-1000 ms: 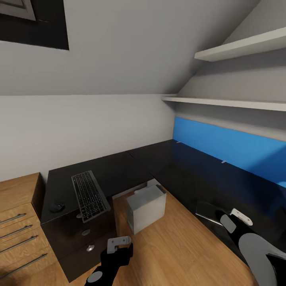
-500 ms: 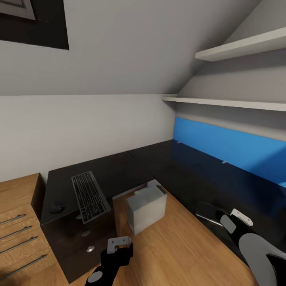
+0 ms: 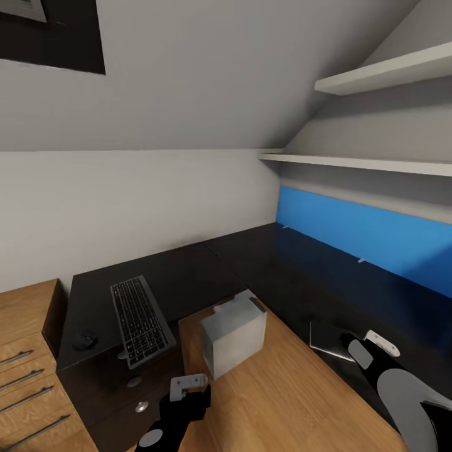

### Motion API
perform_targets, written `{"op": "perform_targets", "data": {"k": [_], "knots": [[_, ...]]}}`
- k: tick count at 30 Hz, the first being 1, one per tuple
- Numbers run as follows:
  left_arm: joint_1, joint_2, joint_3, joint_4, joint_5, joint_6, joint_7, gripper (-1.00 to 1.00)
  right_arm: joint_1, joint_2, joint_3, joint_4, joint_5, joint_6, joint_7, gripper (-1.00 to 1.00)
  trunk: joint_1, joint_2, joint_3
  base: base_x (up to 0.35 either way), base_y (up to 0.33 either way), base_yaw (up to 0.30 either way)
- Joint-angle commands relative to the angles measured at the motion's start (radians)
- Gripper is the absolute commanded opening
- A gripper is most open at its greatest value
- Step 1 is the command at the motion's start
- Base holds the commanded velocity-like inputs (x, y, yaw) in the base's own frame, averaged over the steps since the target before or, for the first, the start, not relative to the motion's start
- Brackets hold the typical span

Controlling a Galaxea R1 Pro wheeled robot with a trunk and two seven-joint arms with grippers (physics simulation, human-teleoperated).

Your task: In the bedroom, organize the workspace by keeping the computer under the desk, ensuring the monitor is on the desk, placing the keyboard on the desk next to the monitor, placing the mouse on the desk next to the keyboard, moving the folder from the swivel chair onto the desk next to the mouse, stacking the notebook on top of the folder with the pen on top of the notebook, and positioning the swivel chair next to the desk.

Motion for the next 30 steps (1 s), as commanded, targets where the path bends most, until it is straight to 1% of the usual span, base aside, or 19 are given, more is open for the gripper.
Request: {"op": "perform_targets", "data": {"k": [1, 10, 13, 30], "knots": [[-0.001, 0.000, -0.003, -0.001, 0.009, 0.002, 0.009, 1.00, 0.001, 0.000, -0.013, 0.005, -0.040, 0.007, 0.004, 1.00, 0.001, 0.000, -0.001, 0.250, 0.002, 0.000], [-0.001, 0.000, -0.003, 0.000, 0.009, 0.002, 0.009, 1.00, 0.001, 0.000, -0.013, 0.005, -0.040, 0.007, 0.004, 1.00, 0.001, 0.000, -0.001, 0.258, 0.022, 0.000], [-0.001, 0.000, -0.005, 0.001, 0.009, 0.002, 0.008, 1.00, 0.001, 0.000, -0.013, 0.005, -0.040, 0.007, 0.004, 1.00, 0.001, 0.000, -0.001, 0.163, 0.042, 0.000], [-0.001, -0.001, -0.009, 0.002, 0.009, 0.002, 0.006, 1.00, 0.001, 0.001, -0.013, 0.005, -0.044, 0.007, 0.004, 1.00, 0.001, 0.000, -0.001, 0.018, 0.005, 0.000]]}}
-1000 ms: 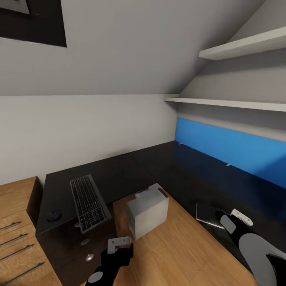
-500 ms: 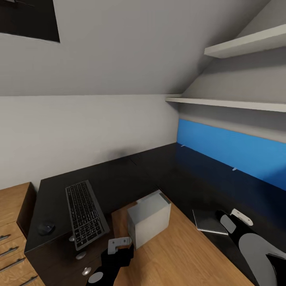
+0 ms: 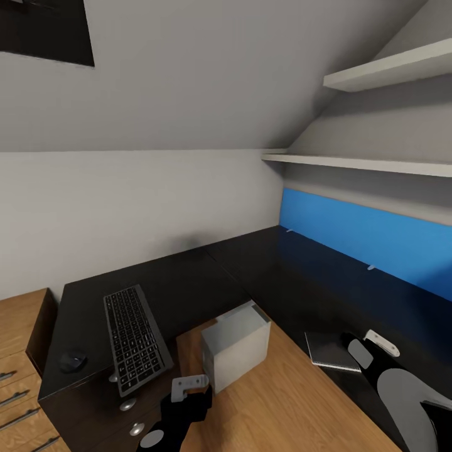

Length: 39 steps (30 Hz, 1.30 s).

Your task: In the bedroom, organize the workspace by keeping the computer under the desk, ensuring the monitor is on the desk, placing the keyboard on the desk next to the monitor, placing the mouse on the desk next to the keyboard, moving the folder from the swivel chair onto the desk next to the mouse, stacking the notebook on top of the folder with the pen on top of the notebook, and positioning the swivel chair next to the desk.

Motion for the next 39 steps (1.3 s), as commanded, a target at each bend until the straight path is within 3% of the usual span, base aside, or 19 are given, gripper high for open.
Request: {"op": "perform_targets", "data": {"k": [1, 6, 11, 23, 39], "knots": [[-0.001, 0.000, -0.002, -0.001, 0.009, 0.002, 0.008, 1.00, 0.000, 0.000, -0.012, 0.009, -0.035, 0.007, 0.001, 1.00, 0.000, 0.000, -0.001, 0.000, 0.000, 0.000], [-0.001, 0.000, -0.014, -0.001, 0.009, 0.002, 0.009, 1.00, 0.000, 0.001, -0.011, 0.008, -0.038, 0.007, 0.000, 1.00, 0.000, 0.000, -0.001, 0.000, 0.000, 0.001], [-0.001, 0.001, -0.049, -0.001, 0.008, 0.002, 0.012, 1.00, 0.000, 0.001, -0.011, 0.007, -0.040, 0.007, -0.001, 1.00, 0.000, 0.000, -0.001, 0.000, 0.000, 0.096], [-0.001, 0.000, -0.056, 0.021, 0.008, 0.002, 0.012, 1.00, 0.000, 0.001, -0.011, 0.007, -0.040, 0.008, -0.001, 1.00, 0.000, 0.000, -0.001, 0.000, 0.000, 0.224], [-0.001, -0.001, -0.058, 0.035, 0.008, 0.002, 0.012, 1.00, 0.000, 0.001, -0.011, 0.007, -0.040, 0.008, 0.000, 1.00, 0.000, 0.000, -0.001, 0.000, 0.000, 0.028]]}}
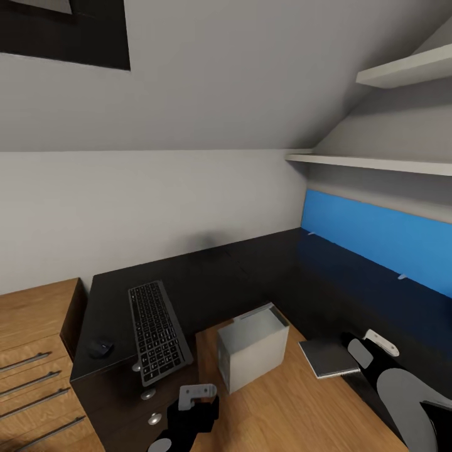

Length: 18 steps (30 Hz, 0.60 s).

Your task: In the bedroom, organize the workspace by keeping the computer under the desk, ensuring the monitor is on the desk, placing the keyboard on the desk next to the monitor, placing the mouse on the desk next to the keyboard, moving the folder from the swivel chair onto the desk next to the mouse, stacking the notebook on top of the folder with the pen on top of the notebook, and positioning the swivel chair next to the desk.

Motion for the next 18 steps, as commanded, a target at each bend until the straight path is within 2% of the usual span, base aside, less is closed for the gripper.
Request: {"op": "perform_targets", "data": {"k": [1, 18], "knots": [[-0.001, 0.000, -0.002, -0.001, 0.009, 0.002, 0.009, 1.00, 0.000, 0.000, -0.012, 0.011, -0.031, 0.008, -0.003, 1.00, 0.000, -0.001, -0.001, 0.000, 0.000, 0.002], [-0.001, -0.001, -0.006, -0.001, 0.009, 0.002, 0.004, 1.00, 0.000, -0.002, -0.012, 0.010, -0.028, -0.001, -0.002, 1.00, 0.000, -0.001, -0.001, 0.000, 0.000, 0.000]]}}
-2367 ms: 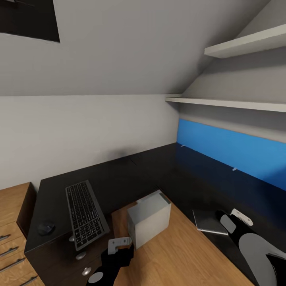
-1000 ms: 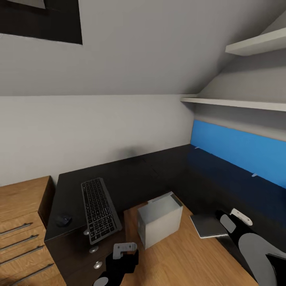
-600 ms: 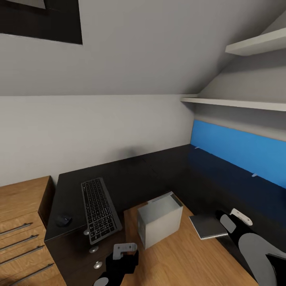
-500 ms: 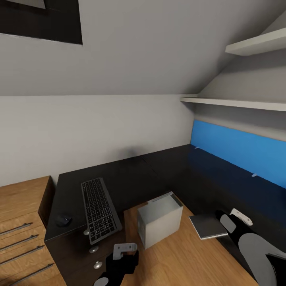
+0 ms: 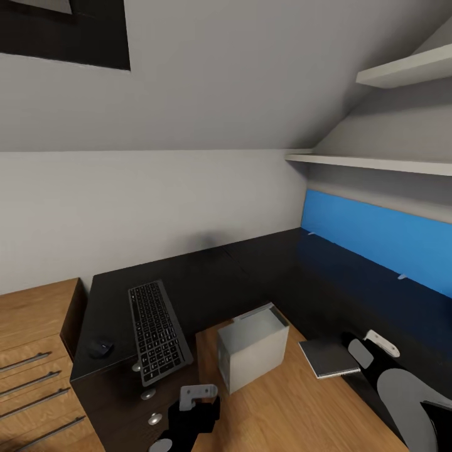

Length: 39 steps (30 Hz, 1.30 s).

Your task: In the bedroom, organize the workspace by keeping the computer under the desk, ensuring the monitor is on the desk, placing the keyboard on the desk next to the monitor, placing the mouse on the desk next to the keyboard, moving the folder from the swivel chair onto the desk next to the mouse, stacking the notebook on top of the folder with the pen on top of the notebook, and positioning the swivel chair next to the desk.

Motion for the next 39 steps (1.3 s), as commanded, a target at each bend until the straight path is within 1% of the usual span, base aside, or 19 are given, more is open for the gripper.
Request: {"op": "perform_targets", "data": {"k": [1, 4, 5, 7, 8, 23, 25, 29, 30, 31, 32, 34, 35, 37, 39], "knots": [[-0.001, 0.001, -0.010, -0.001, 0.009, 0.002, 0.008, 1.00, 0.001, -0.001, -0.008, 0.006, -0.023, -0.007, -0.002, 1.00, 0.000, 0.000, -0.001, 0.000, 0.000, 0.000], [-0.001, 0.001, -0.028, -0.002, 0.009, 0.002, 0.011, 1.00, 0.001, 0.000, -0.008, 0.005, -0.021, -0.036, -0.002, 1.00, 0.000, 0.000, -0.001, 0.000, 0.000, 0.000], [-0.001, 0.002, -0.039, -0.002, 0.008, 0.002, 0.013, 1.00, 0.001, 0.000, -0.008, 0.005, -0.019, -0.058, -0.003, 1.00, 0.000, 0.000, -0.001, 0.000, 0.000, 0.000], [-0.001, 0.002, -0.047, -0.002, 0.008, 0.001, 0.014, 1.00, 0.001, 0.000, -0.008, 0.004, -0.018, -0.077, -0.003, 1.00, 0.000, 0.000, -0.001, 0.000, 0.000, 0.000], [-0.001, 0.003, -0.055, -0.002, 0.007, 0.001, 0.017, 1.00, 0.001, 0.000, -0.008, 0.002, -0.016, -0.099, -0.004, 1.00, -0.004, 0.007, 0.002, 0.000, 0.000, 0.000], [-0.001, 0.003, -0.061, -0.001, 0.007, 0.002, 0.019, 1.00, 0.001, 0.001, 0.001, -0.016, -0.012, -0.114, -0.006, 1.00, -0.061, 0.112, 0.049, 0.000, 0.000, 0.000], [-0.001, 0.003, -0.061, -0.001, 0.007, 0.002, 0.019, 1.00, 0.002, 0.014, 0.001, -0.039, -0.003, -0.114, -0.007, 1.00, -0.069, 0.126, 0.055, 0.000, 0.000, 0.000], [-0.001, 0.003, -0.061, -0.001, 0.007, 0.002, 0.019, 1.00, 0.003, 0.026, 0.001, -0.059, 0.017, -0.112, -0.008, 1.00, -0.084, 0.154, 0.068, 0.000, 0.000, 0.000], [-0.001, 0.003, -0.061, -0.001, 0.007, 0.002, 0.019, 1.00, 0.004, 0.036, 0.001, -0.072, 0.032, -0.112, -0.009, 1.00, -0.088, 0.161, 0.071, 0.000, 0.000, 0.000], [-0.001, 0.003, -0.060, -0.001, 0.008, 0.002, 0.020, 1.00, 0.005, 0.053, 0.001, -0.094, 0.058, -0.111, -0.010, 1.00, -0.092, 0.168, 0.074, 0.000, 0.000, 0.000], [-0.001, 0.003, -0.059, -0.001, 0.008, 0.002, 0.020, 1.00, 0.006, 0.065, 0.001, -0.109, 0.077, -0.110, -0.011, 1.00, -0.096, 0.175, 0.077, 0.000, 0.000, 0.000], [-0.001, 0.003, -0.059, -0.001, 0.008, 0.002, 0.020, 1.00, 0.010, 0.076, 0.001, -0.126, 0.097, -0.108, -0.012, 1.00, -0.103, 0.189, 0.083, 0.000, 0.000, 0.000], [-0.001, 0.003, -0.058, -0.001, 0.008, 0.002, 0.020, 1.00, 0.018, 0.088, 0.001, -0.143, 0.118, -0.107, -0.013, 1.00, -0.107, 0.196, 0.086, 0.000, 0.000, 0.000], [-0.001, 0.003, -0.057, -0.001, 0.009, 0.002, 0.019, 1.00, 0.031, 0.100, 0.001, -0.164, 0.139, -0.106, -0.013, 1.00, -0.115, 0.210, 0.093, 0.000, 0.000, 0.000], [-0.001, 0.003, -0.057, -0.001, 0.009, 0.002, 0.019, 1.00, 0.048, 0.113, 0.001, -0.191, 0.161, -0.105, -0.013, 1.00, -0.115, 0.210, 0.093, 0.000, 0.000, 0.000]]}}
